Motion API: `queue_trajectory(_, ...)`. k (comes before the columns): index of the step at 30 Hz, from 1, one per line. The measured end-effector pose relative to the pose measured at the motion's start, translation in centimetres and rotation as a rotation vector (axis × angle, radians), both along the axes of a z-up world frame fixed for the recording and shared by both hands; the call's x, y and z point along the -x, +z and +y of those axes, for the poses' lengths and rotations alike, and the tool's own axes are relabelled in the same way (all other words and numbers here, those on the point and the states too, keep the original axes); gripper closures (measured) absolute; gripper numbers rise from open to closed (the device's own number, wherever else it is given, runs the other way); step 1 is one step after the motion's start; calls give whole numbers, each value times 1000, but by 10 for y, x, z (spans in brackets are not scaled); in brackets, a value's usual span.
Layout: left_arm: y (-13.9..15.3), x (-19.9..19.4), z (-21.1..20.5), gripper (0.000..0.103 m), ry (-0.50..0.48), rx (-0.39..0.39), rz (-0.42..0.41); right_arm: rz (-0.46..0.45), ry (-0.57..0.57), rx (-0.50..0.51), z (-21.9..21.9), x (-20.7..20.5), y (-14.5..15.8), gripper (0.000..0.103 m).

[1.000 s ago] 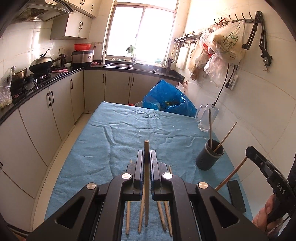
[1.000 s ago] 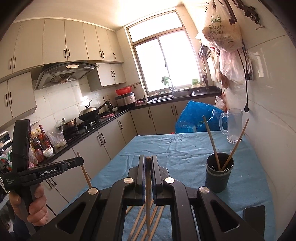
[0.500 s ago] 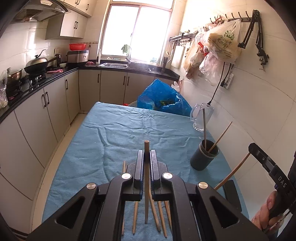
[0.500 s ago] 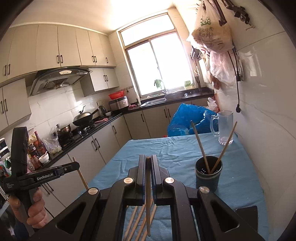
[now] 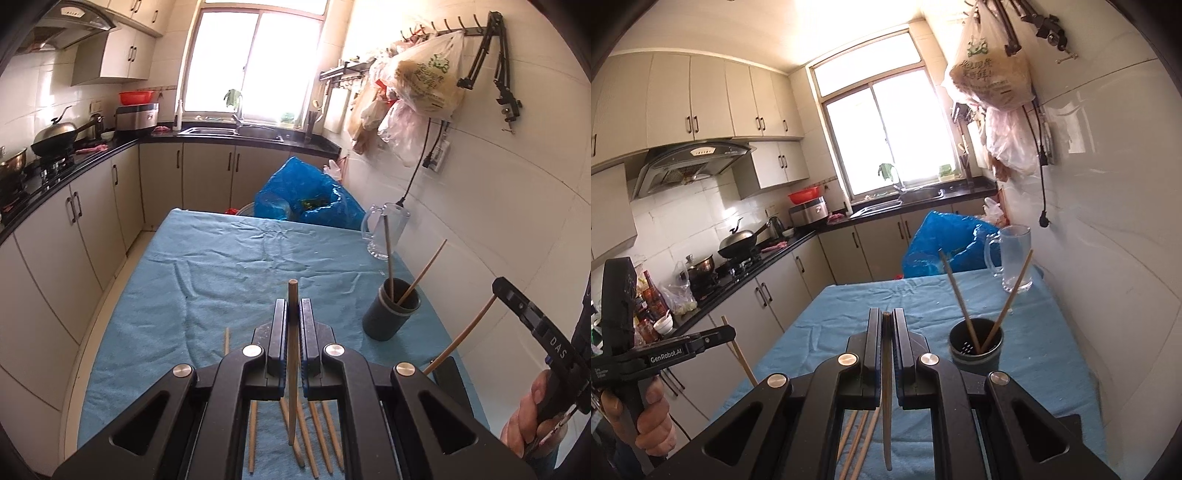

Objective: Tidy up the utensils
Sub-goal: 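Lift the left tool's chopstick toward the black cup while the right tool carries its chopstick there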

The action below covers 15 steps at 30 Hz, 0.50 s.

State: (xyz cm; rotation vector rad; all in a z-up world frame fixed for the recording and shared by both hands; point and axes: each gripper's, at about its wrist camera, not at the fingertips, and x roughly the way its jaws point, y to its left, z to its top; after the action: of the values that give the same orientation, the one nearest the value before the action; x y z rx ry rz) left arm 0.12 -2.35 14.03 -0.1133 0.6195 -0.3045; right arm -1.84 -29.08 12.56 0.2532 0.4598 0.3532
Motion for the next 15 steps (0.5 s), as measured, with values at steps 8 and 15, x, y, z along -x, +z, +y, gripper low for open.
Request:
queue_trajectory(8,4,-6,-25,98,-57,-23,6,-17,-80,-38,-35,-2,9,97)
queue_trajectory(15,20,-21,-55,98,-112,-14,-7,-34,-138,-83,-67,-7,20,97)
